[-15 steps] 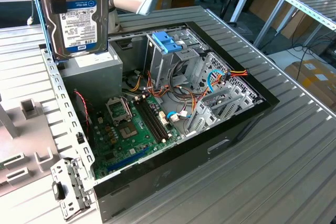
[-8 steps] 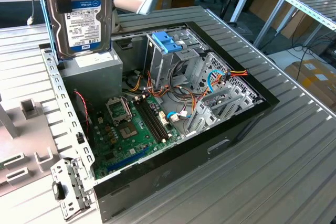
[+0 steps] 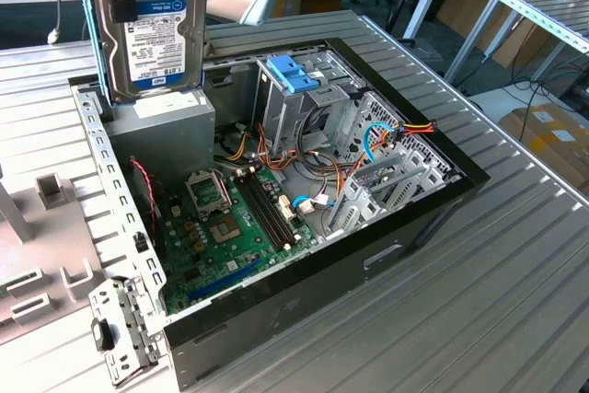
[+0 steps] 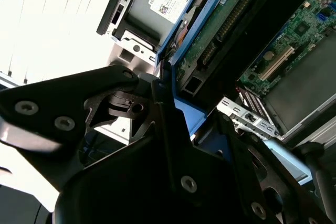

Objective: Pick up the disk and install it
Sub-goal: 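Pick up the disk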

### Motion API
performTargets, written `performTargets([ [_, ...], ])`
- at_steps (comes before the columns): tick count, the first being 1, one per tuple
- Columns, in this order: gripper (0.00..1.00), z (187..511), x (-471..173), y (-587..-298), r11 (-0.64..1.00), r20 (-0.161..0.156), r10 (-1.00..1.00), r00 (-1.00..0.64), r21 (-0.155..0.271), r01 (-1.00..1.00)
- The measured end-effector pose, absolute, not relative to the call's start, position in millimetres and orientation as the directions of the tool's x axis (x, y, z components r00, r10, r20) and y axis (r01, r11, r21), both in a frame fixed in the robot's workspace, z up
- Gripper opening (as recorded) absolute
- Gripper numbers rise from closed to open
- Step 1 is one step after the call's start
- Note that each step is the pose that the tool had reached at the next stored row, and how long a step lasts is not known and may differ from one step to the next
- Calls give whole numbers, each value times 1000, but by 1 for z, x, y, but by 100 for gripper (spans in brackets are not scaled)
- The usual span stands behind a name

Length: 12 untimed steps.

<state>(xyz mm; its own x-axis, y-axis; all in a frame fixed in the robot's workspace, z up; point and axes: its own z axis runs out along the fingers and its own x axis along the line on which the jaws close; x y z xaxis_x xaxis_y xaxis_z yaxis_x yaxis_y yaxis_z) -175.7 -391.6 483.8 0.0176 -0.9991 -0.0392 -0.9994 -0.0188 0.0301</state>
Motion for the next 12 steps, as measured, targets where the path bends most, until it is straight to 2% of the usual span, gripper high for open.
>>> performTargets([
  [12, 37, 483, -157, -392, -19, -39, -999, 18, 31, -999],
])
